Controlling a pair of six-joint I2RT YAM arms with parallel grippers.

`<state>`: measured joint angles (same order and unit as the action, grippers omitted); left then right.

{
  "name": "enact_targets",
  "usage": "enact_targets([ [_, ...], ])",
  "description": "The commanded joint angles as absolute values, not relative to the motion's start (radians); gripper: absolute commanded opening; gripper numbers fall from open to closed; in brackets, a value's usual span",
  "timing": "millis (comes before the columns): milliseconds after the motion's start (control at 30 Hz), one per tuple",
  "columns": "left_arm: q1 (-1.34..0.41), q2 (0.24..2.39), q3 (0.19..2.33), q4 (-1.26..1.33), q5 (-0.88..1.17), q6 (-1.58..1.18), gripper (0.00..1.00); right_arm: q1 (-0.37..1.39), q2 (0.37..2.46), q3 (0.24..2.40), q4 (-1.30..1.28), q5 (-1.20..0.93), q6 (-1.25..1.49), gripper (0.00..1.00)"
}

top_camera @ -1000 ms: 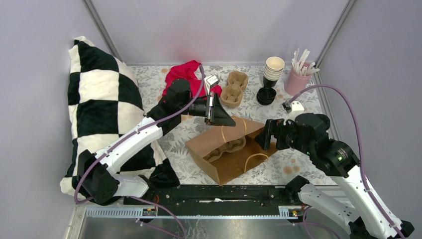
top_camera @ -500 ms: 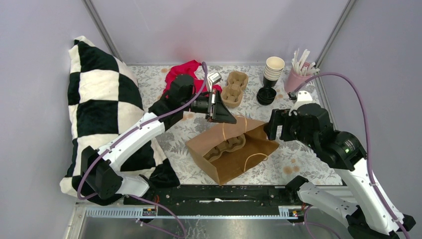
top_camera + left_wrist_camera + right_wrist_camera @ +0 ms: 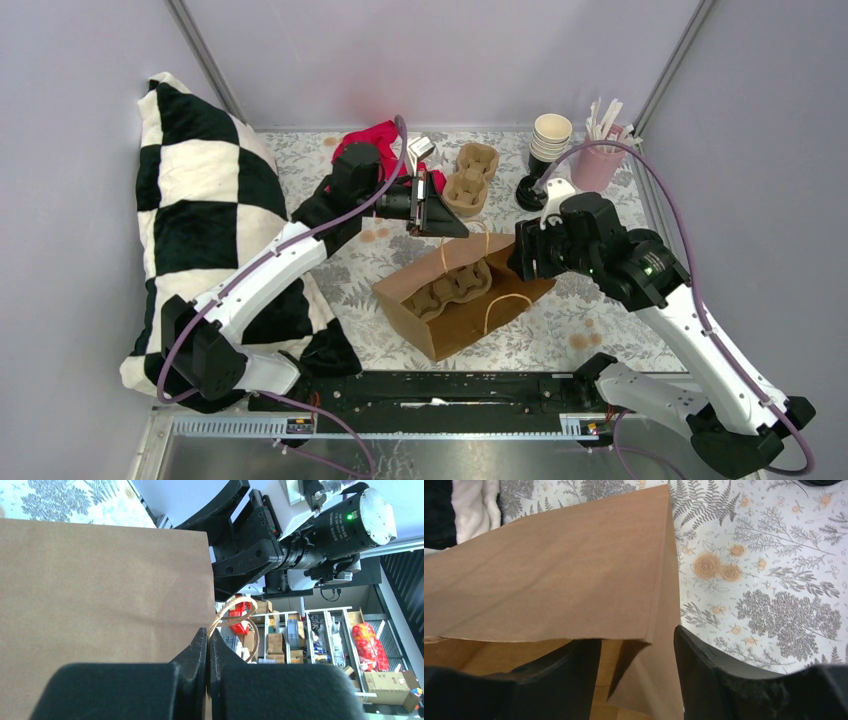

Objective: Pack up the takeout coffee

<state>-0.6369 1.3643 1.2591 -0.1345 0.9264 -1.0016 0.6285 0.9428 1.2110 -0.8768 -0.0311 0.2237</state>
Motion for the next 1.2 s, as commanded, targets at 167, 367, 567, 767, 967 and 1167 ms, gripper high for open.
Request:
enact_targets([
  [167, -0.604, 1.295, 1.331, -0.104, 0.850, -0.976, 0.00, 0.632, 0.988, 1.230, -0.820, -0.054, 0.164, 0.44],
  [367, -0.557, 1.270, 1.357, -0.092, 0.792, -1.017, 0.00, 0.632, 1.037, 1.376, -0.915, 0.014, 0.205, 0.24],
  [567, -0.509, 1.278, 1.516, -0.332, 0.661, -0.989, 0.00, 0.632, 1.230, 1.719, -1.203, -0.031, 0.382, 0.05],
  [767, -0.492, 1.306, 1.440, -0.360, 0.610, -1.025, 0.00, 0.632, 1.240, 1.576, -1.192, 0.077, 0.407, 0.00],
  [967, -0.476, 1.380, 1.513, -0.308, 0.695, -1.024, 0.00, 0.630, 1.293, 1.614, -1.168, 0.044, 0.381, 0.00],
  [1167, -0.475, 1.353, 1.565, -0.321, 0.707, -0.953, 0.00, 0.631, 1.291, 1.700, -1.117, 0.023, 0.378, 0.05],
])
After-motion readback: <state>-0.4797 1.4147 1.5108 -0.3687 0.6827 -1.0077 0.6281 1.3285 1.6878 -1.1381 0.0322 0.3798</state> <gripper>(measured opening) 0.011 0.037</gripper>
